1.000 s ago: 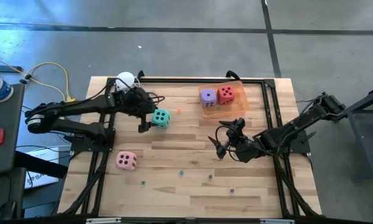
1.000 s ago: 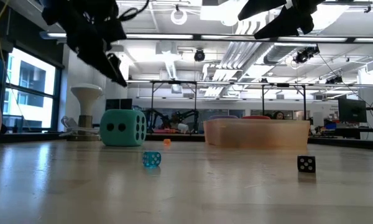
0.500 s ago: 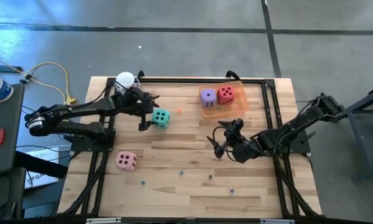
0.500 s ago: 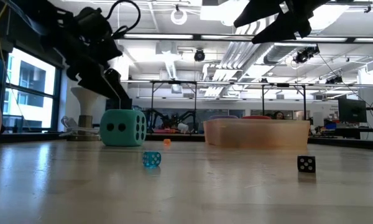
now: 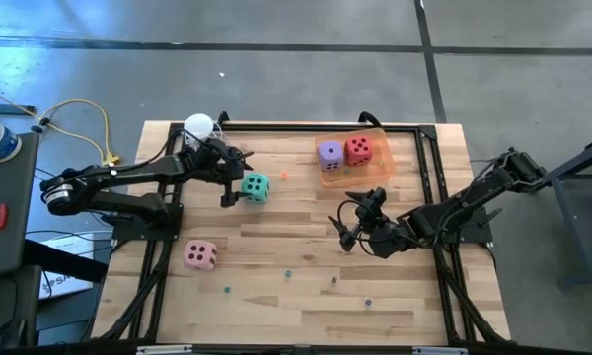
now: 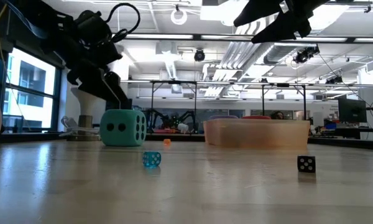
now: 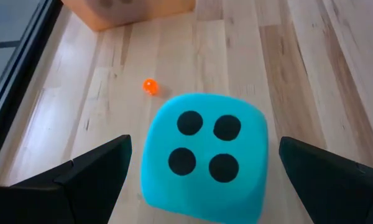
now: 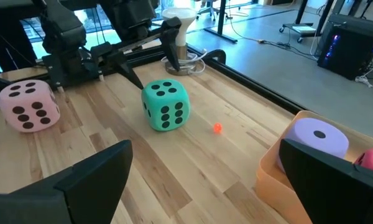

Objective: Pick & Place Dice
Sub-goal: Put the large light blue die into the the orange bin

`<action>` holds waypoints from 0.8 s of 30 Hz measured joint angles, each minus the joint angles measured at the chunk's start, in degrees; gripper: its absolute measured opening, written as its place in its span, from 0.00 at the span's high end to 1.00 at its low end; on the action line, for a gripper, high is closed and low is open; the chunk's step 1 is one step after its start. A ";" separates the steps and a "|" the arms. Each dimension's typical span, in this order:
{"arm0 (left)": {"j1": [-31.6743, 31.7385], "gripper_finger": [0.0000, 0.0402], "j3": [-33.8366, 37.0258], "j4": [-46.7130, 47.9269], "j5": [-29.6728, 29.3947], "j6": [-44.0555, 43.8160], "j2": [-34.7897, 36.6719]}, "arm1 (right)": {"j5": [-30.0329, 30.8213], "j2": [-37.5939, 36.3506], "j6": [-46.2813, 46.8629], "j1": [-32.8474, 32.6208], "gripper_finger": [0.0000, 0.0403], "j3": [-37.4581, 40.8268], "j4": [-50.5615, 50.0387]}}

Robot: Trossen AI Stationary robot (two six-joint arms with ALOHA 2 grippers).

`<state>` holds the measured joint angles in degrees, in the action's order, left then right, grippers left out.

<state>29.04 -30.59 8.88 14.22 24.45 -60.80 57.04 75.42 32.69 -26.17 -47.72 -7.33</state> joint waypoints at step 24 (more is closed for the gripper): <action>-0.05 0.01 -0.13 -5.28 0.02 2.96 -7.29 | -0.03 0.00 -0.02 0.00 0.01 0.00 0.00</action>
<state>28.98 -30.72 3.61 14.24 27.41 -68.10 57.01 75.42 32.67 -26.17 -47.72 -7.33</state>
